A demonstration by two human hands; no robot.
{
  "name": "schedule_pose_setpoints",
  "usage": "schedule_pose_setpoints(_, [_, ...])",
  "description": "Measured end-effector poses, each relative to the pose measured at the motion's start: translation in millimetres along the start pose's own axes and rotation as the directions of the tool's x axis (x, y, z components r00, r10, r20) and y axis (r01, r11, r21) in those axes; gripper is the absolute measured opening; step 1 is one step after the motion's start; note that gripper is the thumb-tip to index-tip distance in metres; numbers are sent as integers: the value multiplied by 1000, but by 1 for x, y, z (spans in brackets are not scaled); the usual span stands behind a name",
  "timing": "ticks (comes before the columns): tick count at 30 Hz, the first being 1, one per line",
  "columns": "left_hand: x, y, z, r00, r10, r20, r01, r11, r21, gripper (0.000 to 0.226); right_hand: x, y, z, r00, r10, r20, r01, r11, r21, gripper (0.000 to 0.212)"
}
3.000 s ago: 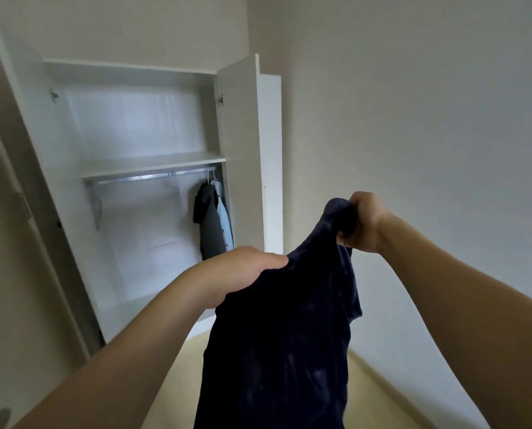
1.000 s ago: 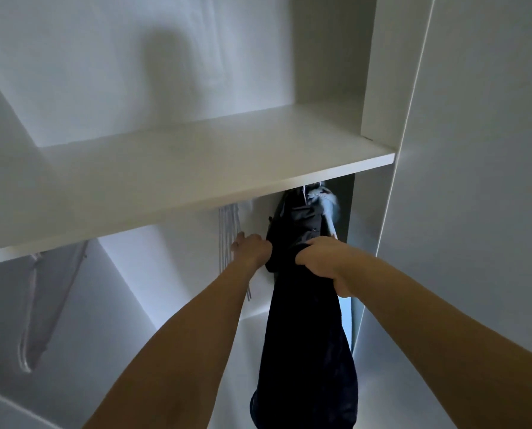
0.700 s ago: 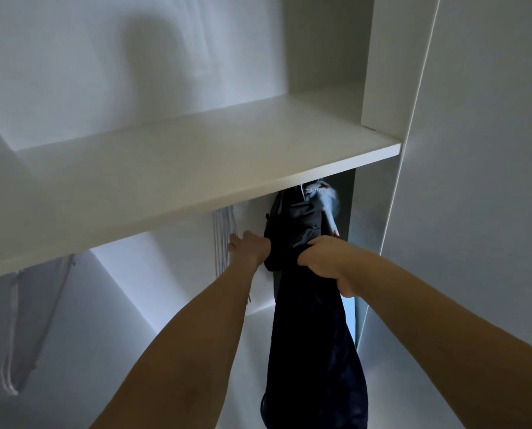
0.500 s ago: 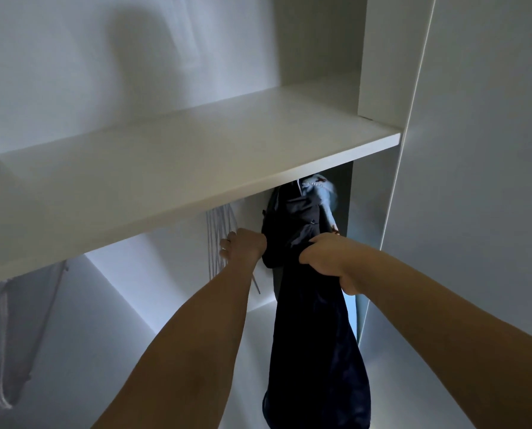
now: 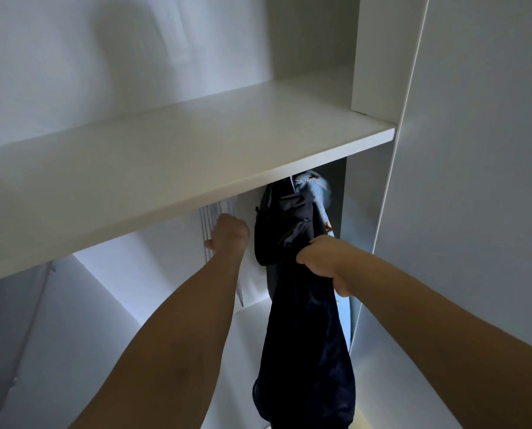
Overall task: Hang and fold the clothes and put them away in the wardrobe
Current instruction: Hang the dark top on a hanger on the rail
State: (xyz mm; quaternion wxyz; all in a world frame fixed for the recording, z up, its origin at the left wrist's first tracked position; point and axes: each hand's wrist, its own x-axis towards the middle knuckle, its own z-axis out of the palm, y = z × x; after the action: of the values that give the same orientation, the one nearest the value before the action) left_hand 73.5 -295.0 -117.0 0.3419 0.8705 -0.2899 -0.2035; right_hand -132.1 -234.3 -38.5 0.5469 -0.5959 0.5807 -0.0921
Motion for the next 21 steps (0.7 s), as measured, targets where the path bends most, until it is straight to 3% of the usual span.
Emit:
schedule_pose_setpoints(3, [0,-4,-2,990,134,-50,-141,973,-181,34,-2,1,1,1000,-2,15,2,1000,-19,28])
schedule_pose_setpoints(5, [-6,-6,-3,981,181,-76,-194,955,-225,28,-3,3,2,1000,-4,11,4,999,-37,30])
schedule_pose_setpoints(9, [-20,-10,-4,974,221,-50,-226,935,-275,20,-5,6,3,998,-66,-9,66,998,-25,7])
schedule_pose_setpoints(17, [-55,-38,-9,975,216,-50,-222,950,-221,26,-20,16,3,998,-52,-26,52,998,-18,13])
schedule_pose_setpoints(21, [-69,-48,-20,967,249,-47,-253,941,-226,27,-27,21,5,998,-64,-13,63,998,-29,38])
